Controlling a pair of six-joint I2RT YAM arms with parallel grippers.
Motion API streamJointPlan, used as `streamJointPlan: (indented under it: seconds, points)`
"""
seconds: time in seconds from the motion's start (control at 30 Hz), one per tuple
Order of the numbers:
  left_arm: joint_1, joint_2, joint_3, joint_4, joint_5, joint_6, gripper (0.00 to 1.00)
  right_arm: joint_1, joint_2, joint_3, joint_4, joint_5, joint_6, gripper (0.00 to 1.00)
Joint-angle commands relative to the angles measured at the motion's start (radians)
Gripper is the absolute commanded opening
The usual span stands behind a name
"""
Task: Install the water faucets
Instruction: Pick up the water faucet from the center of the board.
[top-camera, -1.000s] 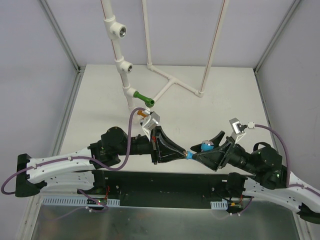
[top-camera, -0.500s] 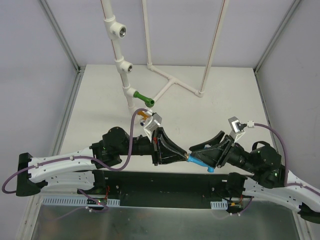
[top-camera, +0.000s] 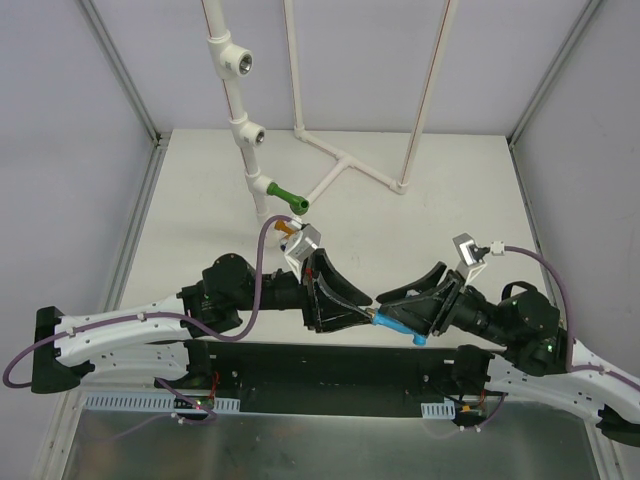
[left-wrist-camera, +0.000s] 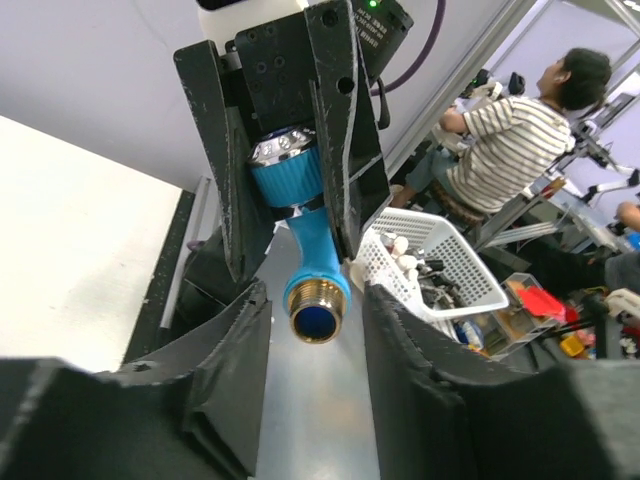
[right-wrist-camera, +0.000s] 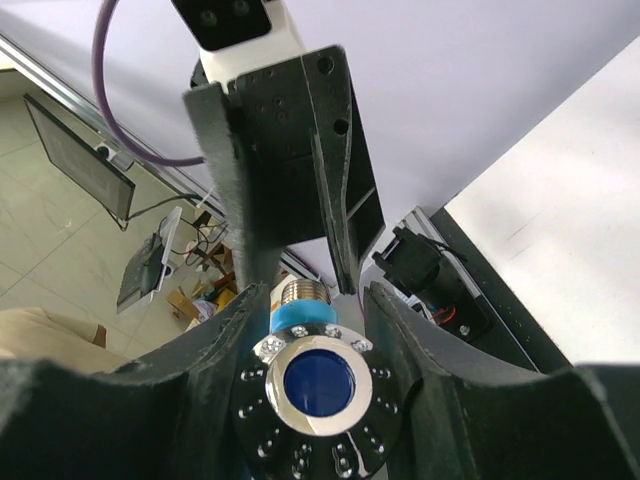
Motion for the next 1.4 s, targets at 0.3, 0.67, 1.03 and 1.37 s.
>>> streamJointPlan:
  seconds: [0.3,0.67,1.03,1.37]
  points:
    - [0.004,-0.023,-0.026,0.095,0.003,-0.034,0.42,0.004,-0.049,0.028,-0.022,0.120,-0.018,0.00]
    - [0.004,0.046,0.001,0.112,0.055,-0.052,0.00,0.004,-0.083,0.015,-0.019,0.161,-0.016,0.00]
    - [0.005,0.066,0.038,0.091,0.038,-0.034,0.00,0.002,-0.020,0.016,-0.017,0.068,0.010,0.00]
    - [0.024,0.072,0.073,0.059,0.035,-0.026,0.00,0.004,-0.008,-0.004,-0.060,-0.023,0.032,0.00]
